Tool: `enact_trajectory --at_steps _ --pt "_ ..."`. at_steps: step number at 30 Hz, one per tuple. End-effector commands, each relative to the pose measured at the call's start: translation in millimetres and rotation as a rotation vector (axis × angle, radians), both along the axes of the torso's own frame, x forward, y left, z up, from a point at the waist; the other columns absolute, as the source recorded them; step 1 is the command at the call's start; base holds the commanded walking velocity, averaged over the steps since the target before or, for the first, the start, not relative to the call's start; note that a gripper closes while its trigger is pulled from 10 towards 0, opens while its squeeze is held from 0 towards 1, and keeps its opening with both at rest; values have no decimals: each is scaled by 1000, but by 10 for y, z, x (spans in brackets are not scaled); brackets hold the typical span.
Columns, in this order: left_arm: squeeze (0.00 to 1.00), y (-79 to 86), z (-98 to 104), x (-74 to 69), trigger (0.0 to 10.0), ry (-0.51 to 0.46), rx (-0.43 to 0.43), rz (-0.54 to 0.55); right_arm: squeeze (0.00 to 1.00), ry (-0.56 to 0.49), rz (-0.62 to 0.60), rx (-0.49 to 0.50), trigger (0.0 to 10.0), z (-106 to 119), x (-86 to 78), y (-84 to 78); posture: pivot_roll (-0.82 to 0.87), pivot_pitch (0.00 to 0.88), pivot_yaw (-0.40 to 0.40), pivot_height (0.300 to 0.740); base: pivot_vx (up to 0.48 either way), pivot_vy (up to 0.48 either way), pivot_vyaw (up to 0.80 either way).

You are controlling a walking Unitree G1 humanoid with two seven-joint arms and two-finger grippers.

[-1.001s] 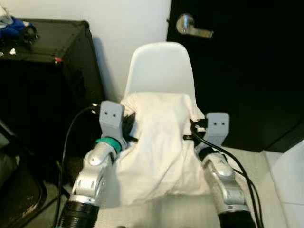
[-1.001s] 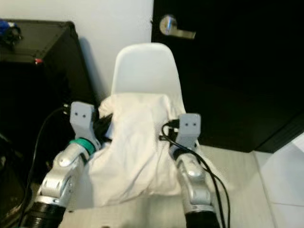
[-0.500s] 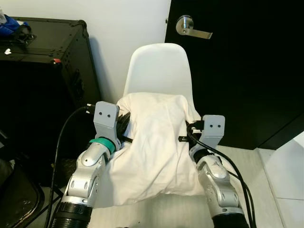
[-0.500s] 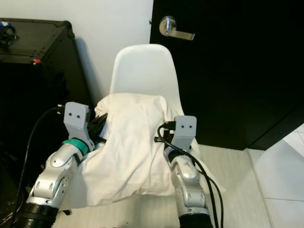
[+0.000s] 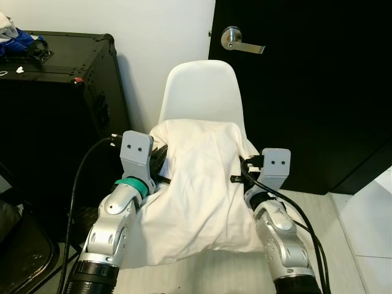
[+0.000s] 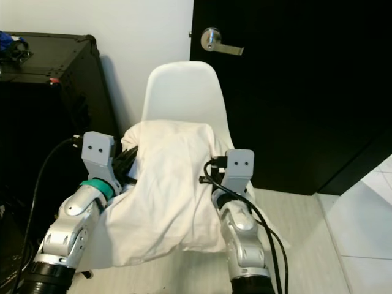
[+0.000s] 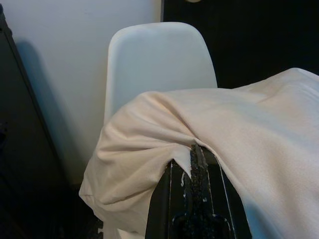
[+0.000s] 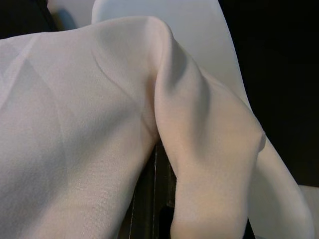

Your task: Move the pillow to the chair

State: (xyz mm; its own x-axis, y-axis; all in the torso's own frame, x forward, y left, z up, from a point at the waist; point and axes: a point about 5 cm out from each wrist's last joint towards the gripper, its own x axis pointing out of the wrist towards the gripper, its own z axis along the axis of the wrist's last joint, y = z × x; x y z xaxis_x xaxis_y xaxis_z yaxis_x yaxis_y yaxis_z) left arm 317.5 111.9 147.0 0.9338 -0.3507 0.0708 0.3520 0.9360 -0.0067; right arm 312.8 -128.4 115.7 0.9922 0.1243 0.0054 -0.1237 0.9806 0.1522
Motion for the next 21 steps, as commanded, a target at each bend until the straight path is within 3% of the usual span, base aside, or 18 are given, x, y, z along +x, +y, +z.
enact_trajectory --at_steps 1,21 --pt "0 -127 87 -17 10000 -43 -17 -64 0 -41 72 16 10000 95 19 148 47 33 44 695 0 0 0" --pt "0 -149 85 -17 10000 -40 -12 -80 0 -45 78 11 10000 108 28 112 45 33 44 615 0 0 0"
